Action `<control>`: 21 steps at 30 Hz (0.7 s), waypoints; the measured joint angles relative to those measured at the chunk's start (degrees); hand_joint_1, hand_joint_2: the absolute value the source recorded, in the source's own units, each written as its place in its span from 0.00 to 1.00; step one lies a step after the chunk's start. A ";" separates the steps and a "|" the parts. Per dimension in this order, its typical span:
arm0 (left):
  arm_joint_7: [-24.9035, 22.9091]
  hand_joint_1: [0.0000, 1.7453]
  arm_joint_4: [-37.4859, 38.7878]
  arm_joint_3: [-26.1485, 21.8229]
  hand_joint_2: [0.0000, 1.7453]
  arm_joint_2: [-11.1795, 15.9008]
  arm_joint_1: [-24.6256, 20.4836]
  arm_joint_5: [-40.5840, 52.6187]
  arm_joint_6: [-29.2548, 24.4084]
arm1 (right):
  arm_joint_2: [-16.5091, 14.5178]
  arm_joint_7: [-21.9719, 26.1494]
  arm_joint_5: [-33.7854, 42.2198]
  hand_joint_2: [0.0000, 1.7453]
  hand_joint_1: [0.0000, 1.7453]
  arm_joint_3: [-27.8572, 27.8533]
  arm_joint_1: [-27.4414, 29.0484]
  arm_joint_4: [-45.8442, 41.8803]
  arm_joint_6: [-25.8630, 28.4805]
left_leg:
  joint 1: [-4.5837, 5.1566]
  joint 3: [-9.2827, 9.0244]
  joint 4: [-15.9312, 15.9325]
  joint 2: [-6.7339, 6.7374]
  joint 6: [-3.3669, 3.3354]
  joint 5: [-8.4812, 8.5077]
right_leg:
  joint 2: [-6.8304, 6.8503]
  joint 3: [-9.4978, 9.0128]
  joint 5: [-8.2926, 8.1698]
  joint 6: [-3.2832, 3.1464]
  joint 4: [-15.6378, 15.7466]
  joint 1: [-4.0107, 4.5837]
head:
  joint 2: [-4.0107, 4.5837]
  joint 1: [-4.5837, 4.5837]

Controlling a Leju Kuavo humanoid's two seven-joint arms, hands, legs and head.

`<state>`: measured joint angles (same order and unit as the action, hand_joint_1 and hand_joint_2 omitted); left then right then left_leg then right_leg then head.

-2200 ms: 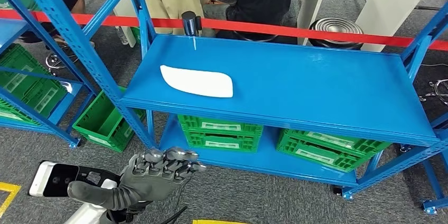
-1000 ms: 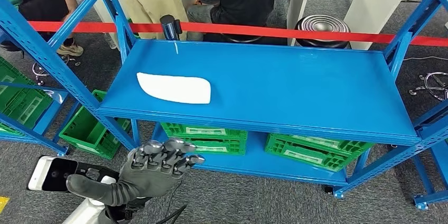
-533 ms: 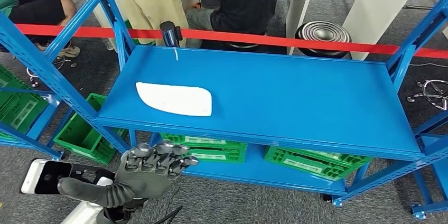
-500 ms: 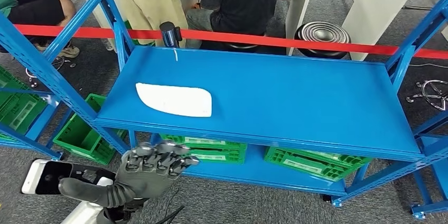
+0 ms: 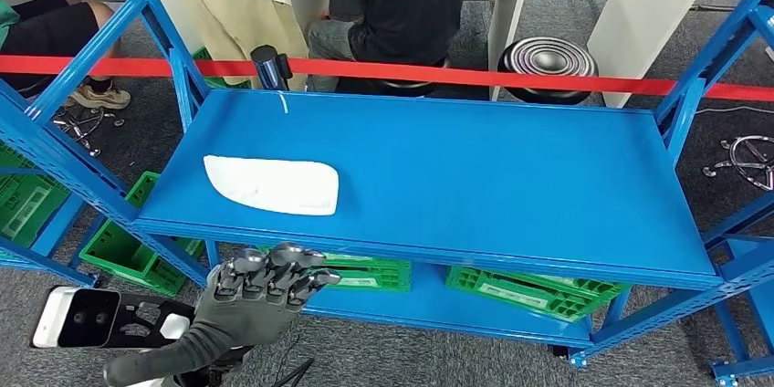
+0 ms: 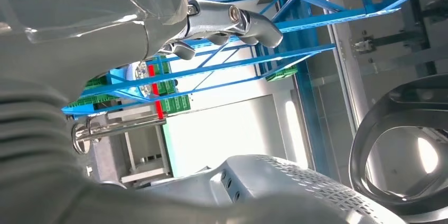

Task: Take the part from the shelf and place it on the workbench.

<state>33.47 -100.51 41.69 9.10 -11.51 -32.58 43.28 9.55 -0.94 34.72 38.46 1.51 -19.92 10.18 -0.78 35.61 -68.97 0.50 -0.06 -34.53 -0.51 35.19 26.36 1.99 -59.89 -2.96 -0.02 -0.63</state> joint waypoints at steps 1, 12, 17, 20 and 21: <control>-0.10 0.00 -0.01 -0.07 1.00 0.03 0.16 0.42 -0.09 | 0.07 0.00 0.13 0.00 0.00 0.16 0.00 -0.10 -0.02 | 0.00 2.14 -3.57 0.00 0.04 -1.09 | -0.02 -0.03 0.08 -0.10 0.00 0.09 | 0.00 -0.01; -0.97 0.00 -0.87 -1.09 1.00 0.58 0.84 3.01 -1.73 | 0.36 0.07 1.27 0.00 0.00 0.99 0.11 -1.19 -0.21 | 1.20 -2.69 11.57 -0.31 -3.72 8.48 | -0.10 -0.83 0.33 0.56 0.63 0.85 | 0.00 0.00; -1.09 0.00 -0.95 -1.05 1.00 0.60 1.19 3.48 -2.04 | 0.78 0.07 1.31 0.00 0.00 1.06 0.26 -1.29 -0.21 | 1.54 -3.37 12.93 -0.22 -3.93 9.32 | 0.12 5.95 6.45 -0.10 -13.78 1.00 | 0.00 0.07; -1.06 0.00 -0.95 -1.14 1.00 0.72 1.71 5.66 -3.48 | 1.16 0.07 1.72 0.00 0.00 1.09 0.42 -1.46 -0.21 | 1.69 -3.39 12.58 -0.34 -3.64 9.09 | 0.24 3.19 3.69 1.29 -8.36 0.98 | 0.00 0.08; -1.02 0.00 -0.95 -1.23 1.00 0.79 1.93 6.67 -4.11 | 1.33 0.07 1.96 0.00 0.00 1.09 0.41 -1.57 -0.21 | 1.76 -3.33 12.24 -0.36 -3.39 8.86 | 0.40 1.08 2.26 1.45 -4.23 1.00 | 0.00 0.07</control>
<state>32.45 -101.46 40.45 9.88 -9.59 -25.91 39.17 10.87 -0.87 36.68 39.56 1.92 -21.49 9.97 0.98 32.28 -56.74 0.14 -3.45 -25.67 -0.11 36.28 28.62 3.44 -64.12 -1.95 -0.02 -0.57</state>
